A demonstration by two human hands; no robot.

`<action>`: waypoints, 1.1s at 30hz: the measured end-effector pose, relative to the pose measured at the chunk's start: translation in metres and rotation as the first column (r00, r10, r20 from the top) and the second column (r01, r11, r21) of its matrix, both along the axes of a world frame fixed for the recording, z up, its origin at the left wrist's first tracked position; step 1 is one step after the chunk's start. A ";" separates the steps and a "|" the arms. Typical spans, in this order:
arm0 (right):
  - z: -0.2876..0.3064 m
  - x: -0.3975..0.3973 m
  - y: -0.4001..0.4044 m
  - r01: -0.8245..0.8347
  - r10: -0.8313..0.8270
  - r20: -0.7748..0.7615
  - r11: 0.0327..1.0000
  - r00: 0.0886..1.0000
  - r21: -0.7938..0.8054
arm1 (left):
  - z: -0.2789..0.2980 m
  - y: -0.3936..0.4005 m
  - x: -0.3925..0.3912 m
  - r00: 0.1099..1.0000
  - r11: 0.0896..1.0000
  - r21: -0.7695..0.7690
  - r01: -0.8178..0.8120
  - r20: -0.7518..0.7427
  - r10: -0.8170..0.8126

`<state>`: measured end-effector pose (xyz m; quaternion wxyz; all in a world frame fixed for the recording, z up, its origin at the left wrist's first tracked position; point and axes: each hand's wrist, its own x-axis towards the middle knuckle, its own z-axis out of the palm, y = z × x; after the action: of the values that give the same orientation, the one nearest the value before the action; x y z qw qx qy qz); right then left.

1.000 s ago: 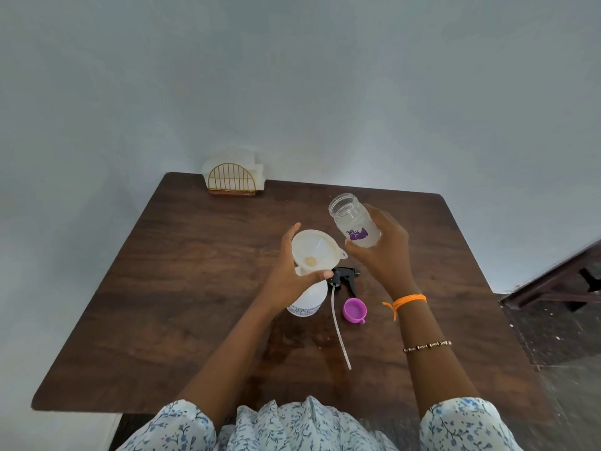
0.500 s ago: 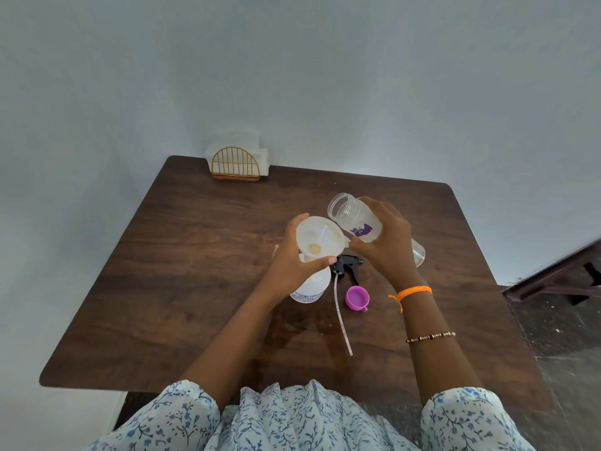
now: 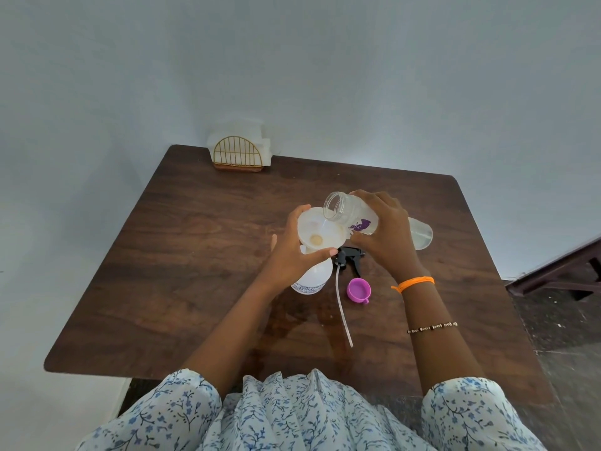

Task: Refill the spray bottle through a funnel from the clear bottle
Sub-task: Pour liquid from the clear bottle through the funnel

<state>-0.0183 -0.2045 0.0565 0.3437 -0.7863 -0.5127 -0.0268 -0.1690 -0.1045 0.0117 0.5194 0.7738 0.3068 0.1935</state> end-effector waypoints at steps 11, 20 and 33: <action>0.000 -0.001 0.000 0.008 -0.006 0.044 0.998 0.999 -0.055 | 0.000 -0.001 -0.001 1.000 0.999 0.041 -0.010 -0.027 0.011; 0.003 -0.002 0.000 0.014 -0.011 0.040 0.997 0.999 -0.081 | 0.001 -0.001 0.000 1.000 0.999 0.032 -0.015 -0.018 0.015; 0.004 0.003 0.002 -0.002 0.014 0.095 0.993 0.995 -0.120 | -0.001 -0.001 -0.001 1.000 0.999 0.036 -0.004 -0.020 0.004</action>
<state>-0.0154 -0.2028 0.0609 0.2712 -0.8013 -0.5323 -0.0322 -0.1698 -0.1056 0.0109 0.5017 0.7844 0.3100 0.1921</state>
